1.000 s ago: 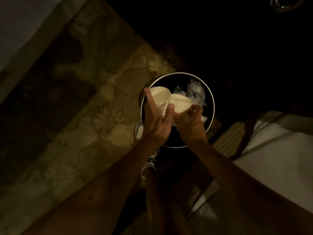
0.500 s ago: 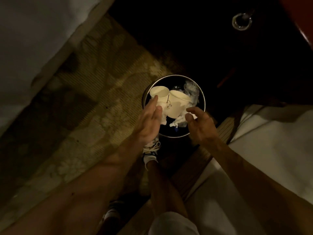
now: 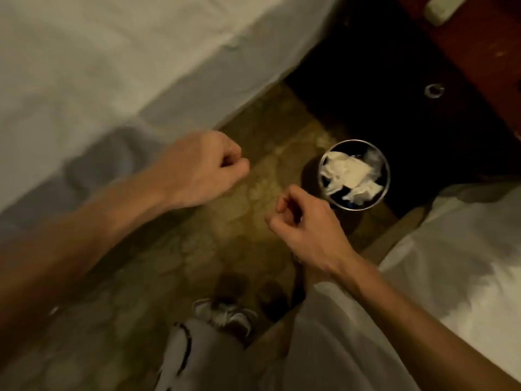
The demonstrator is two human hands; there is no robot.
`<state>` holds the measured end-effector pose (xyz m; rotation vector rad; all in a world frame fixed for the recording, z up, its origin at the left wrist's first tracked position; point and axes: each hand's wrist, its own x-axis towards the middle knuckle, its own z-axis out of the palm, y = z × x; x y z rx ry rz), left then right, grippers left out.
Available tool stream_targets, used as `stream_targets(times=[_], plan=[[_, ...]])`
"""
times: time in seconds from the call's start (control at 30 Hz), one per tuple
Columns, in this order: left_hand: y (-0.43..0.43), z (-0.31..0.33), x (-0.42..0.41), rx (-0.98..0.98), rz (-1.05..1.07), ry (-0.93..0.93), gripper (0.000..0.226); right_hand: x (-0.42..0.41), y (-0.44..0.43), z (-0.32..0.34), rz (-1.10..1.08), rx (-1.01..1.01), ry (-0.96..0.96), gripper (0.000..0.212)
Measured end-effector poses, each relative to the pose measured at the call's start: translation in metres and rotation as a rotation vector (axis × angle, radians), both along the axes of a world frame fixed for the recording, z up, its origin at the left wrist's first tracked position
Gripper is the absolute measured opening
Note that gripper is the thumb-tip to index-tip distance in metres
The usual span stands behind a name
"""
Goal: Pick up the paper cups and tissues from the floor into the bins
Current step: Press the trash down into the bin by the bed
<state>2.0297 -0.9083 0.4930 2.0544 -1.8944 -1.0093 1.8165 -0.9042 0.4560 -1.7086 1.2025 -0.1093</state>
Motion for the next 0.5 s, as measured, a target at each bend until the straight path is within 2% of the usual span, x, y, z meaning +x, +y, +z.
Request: stream_targets(times=[0.07, 0.17, 0.3, 0.5], plan=[[0.071, 0.051, 0.045, 0.013, -0.122, -0.201, 0.040, 0.050, 0.041, 0.031, 0.186, -0.078, -0.068, 0.019], [0.196, 0.109, 0.092, 0.093, -0.086, -0.270, 0.034, 0.120, 0.117, 0.074, 0.449, -0.115, -0.139, 0.024], [0.355, 0.130, 0.127, 0.152, 0.307, -0.192, 0.031, 0.196, 0.227, 0.099, 0.711, -0.033, -0.163, 0.029], [0.535, 0.080, 0.137, 0.070, 1.061, 0.006, 0.028, 0.268, 0.338, 0.083, 1.052, 0.002, -0.068, 0.019]])
